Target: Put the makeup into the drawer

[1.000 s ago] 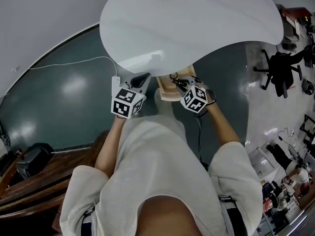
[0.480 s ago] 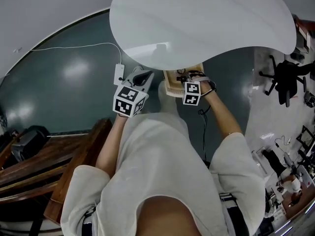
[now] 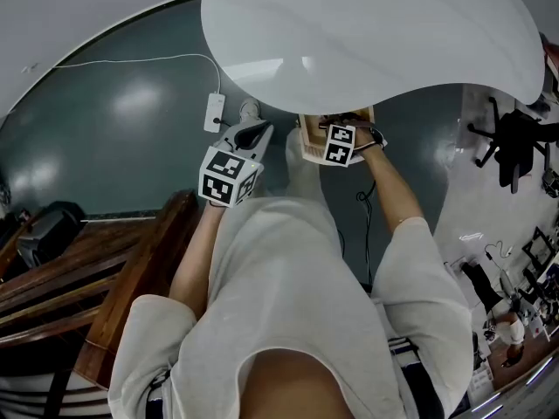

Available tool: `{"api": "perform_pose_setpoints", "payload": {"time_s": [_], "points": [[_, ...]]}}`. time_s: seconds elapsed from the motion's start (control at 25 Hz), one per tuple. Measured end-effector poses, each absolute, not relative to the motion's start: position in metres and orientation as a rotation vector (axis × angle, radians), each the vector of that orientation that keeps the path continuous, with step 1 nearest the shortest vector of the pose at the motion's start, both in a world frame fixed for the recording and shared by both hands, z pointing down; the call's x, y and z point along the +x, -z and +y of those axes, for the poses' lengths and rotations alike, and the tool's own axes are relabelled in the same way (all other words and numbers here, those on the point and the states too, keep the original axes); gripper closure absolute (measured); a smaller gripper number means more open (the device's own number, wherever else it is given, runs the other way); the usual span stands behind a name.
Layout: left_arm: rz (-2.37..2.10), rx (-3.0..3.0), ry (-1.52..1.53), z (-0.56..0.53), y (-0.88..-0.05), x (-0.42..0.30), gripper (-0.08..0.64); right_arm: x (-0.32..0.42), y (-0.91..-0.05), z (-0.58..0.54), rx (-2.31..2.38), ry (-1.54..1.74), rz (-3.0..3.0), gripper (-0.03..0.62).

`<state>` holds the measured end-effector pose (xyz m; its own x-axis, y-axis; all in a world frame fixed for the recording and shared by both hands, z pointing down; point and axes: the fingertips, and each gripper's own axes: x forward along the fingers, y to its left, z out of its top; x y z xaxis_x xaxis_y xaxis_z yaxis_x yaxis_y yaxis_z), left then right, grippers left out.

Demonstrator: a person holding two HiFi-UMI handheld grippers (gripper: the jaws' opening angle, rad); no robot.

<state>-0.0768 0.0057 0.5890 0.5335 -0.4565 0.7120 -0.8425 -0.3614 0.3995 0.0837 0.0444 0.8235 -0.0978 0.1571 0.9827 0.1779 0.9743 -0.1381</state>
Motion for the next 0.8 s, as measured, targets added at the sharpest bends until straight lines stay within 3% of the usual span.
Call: {"api": "perform_pose_setpoints", "payload": {"time_s": [0.64,0.8], "points": [[-1.072,1.924,-0.639,0.023,-0.607,-0.094,0.549,0.086,-0.855,0.039,-0.246,-0.023,-1.628,0.492],[-1.065,1.922,-0.637,0.023,-0.606,-0.09,0.549,0.086,-0.853,0.04,-0.251,-0.022,-1.631,0.451]]}}
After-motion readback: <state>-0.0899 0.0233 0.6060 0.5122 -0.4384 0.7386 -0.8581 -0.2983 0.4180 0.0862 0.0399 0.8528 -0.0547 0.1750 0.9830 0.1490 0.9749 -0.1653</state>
